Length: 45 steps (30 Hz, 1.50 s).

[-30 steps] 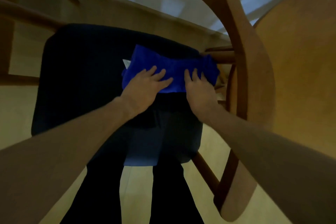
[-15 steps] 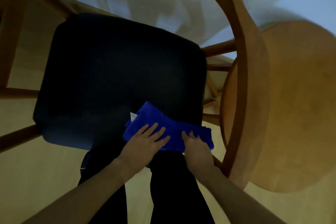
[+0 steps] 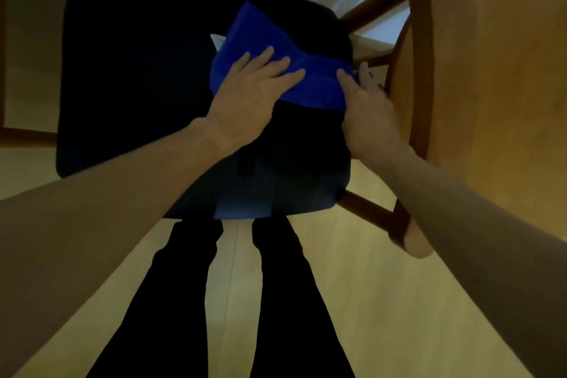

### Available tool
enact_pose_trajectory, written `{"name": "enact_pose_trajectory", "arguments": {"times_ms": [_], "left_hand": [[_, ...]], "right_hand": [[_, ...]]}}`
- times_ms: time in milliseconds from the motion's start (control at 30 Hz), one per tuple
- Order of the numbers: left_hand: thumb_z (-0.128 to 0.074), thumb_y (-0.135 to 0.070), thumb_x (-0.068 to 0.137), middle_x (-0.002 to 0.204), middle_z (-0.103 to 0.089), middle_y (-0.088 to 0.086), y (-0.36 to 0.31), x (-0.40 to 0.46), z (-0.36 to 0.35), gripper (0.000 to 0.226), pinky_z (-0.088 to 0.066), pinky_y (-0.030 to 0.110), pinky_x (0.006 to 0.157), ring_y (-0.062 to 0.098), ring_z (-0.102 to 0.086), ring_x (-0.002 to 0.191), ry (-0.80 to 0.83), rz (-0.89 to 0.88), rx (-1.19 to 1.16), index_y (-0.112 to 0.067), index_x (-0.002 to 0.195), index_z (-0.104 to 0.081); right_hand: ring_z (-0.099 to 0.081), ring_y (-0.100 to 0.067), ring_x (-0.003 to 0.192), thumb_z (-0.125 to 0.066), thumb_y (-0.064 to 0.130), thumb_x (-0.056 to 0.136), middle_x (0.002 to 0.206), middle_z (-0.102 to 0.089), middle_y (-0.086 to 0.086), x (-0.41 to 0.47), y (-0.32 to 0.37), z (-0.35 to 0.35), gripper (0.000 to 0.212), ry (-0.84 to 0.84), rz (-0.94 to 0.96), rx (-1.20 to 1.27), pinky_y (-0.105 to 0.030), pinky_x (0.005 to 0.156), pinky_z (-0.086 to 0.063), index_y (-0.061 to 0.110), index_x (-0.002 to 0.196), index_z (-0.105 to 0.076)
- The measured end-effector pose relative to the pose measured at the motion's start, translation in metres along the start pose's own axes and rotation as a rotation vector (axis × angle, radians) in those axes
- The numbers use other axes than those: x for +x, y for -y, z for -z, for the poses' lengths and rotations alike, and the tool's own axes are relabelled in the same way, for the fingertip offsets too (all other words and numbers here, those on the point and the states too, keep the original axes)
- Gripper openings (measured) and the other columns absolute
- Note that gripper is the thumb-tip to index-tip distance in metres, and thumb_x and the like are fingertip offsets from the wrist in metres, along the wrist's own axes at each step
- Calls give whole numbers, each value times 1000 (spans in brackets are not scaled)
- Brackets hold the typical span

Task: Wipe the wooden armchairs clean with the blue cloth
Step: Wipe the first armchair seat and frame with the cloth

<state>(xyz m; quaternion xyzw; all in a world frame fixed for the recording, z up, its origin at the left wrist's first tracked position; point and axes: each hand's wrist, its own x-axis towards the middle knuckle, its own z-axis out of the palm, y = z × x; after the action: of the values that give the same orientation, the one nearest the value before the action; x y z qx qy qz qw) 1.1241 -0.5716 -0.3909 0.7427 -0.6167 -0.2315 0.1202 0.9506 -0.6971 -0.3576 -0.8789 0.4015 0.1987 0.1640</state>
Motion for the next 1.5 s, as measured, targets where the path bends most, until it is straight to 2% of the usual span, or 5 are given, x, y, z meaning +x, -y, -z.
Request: {"name": "enact_pose_trajectory", "arguments": {"times_ms": [267,800,967,1233,1500], "left_hand": [[-36,-20,101,161,-14,5,-22,-72,-71,57,-6,52,119,32,-10,148,231,-122,259,-30,153,-15],[-47,-26,96,162,-3,-5,47,-163,-44,69,4,44,119,22,2,149,575,-455,384,-37,151,-7],[-45,-22,97,161,1,-9,66,-172,-17,75,4,36,118,16,2,149,665,-423,387,-41,144,11],[-53,1,89,149,-41,13,-9,-85,0,61,-29,48,113,34,-36,138,81,-312,57,-19,145,-41],[-40,-14,97,159,-22,0,-28,-79,-54,53,-3,40,119,22,-10,148,401,-342,175,-29,147,-31]], "right_hand": [[-12,-45,147,-55,7,95,161,22,-16,-94,26,-112,99,230,-351,32,-45,99,-49,35,153,20],[-57,-14,92,-49,11,99,157,-19,-11,-195,176,-186,81,194,-635,483,-24,77,-51,33,155,6],[-53,-14,113,-48,16,101,149,-36,-6,-197,169,-161,70,201,-515,583,-27,96,-49,29,157,-8],[-28,-32,145,-55,9,90,162,-23,-4,-148,69,-86,66,-269,-428,193,-50,114,-29,30,150,-36],[-18,-40,147,-53,9,97,164,4,-14,-137,45,-134,84,186,-544,169,-45,112,-36,27,157,1]]}}
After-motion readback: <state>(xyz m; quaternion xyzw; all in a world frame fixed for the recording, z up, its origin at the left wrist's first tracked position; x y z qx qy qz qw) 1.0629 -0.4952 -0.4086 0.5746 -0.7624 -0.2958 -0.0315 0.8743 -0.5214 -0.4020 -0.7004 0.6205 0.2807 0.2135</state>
